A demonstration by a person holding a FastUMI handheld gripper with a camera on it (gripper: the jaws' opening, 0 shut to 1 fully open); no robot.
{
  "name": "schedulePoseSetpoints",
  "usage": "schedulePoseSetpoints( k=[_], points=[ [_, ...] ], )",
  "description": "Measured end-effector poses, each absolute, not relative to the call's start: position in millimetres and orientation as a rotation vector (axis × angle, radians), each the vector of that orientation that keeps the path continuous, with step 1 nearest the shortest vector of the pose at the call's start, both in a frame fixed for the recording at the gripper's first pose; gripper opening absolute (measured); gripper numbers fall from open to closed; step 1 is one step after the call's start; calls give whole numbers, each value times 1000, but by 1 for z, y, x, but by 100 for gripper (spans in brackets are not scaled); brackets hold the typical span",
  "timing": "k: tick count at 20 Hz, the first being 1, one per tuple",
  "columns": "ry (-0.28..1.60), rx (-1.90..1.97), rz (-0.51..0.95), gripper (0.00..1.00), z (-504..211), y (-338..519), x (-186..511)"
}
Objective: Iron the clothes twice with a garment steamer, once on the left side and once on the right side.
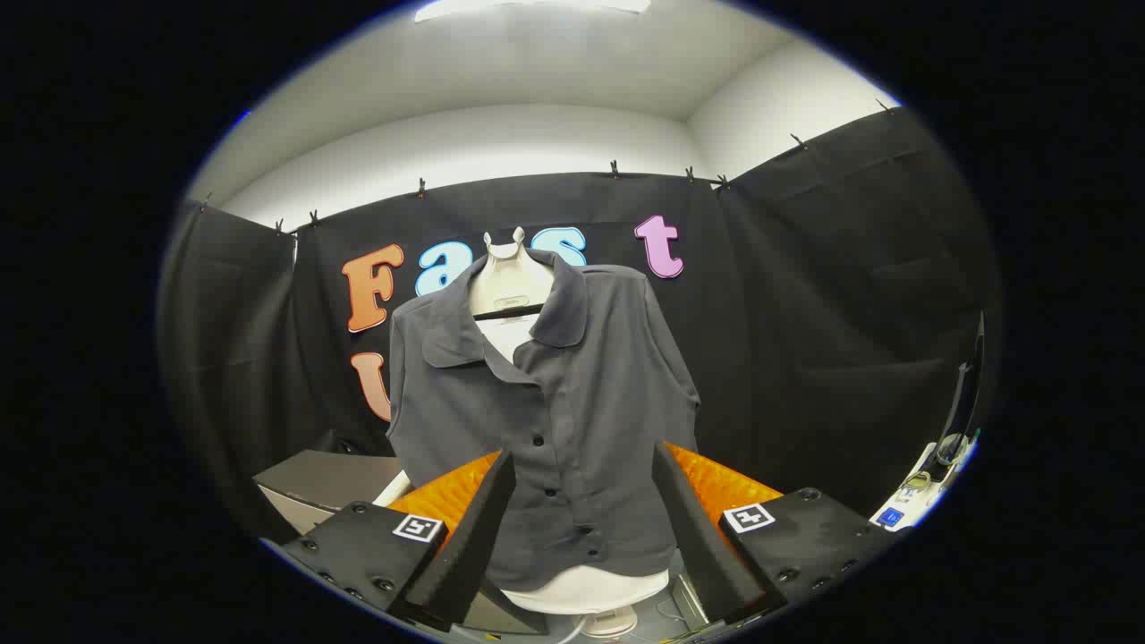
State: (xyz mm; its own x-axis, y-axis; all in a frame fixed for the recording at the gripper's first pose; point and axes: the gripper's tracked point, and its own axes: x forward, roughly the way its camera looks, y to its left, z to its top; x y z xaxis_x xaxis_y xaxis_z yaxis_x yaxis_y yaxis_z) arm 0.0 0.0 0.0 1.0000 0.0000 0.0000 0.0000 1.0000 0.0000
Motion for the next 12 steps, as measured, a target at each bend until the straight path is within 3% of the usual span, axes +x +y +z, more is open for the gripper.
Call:
schedulePoseSetpoints(
  k=[12],
  points=[
    [20,11,-11,98,-7,0,0]
  ],
)
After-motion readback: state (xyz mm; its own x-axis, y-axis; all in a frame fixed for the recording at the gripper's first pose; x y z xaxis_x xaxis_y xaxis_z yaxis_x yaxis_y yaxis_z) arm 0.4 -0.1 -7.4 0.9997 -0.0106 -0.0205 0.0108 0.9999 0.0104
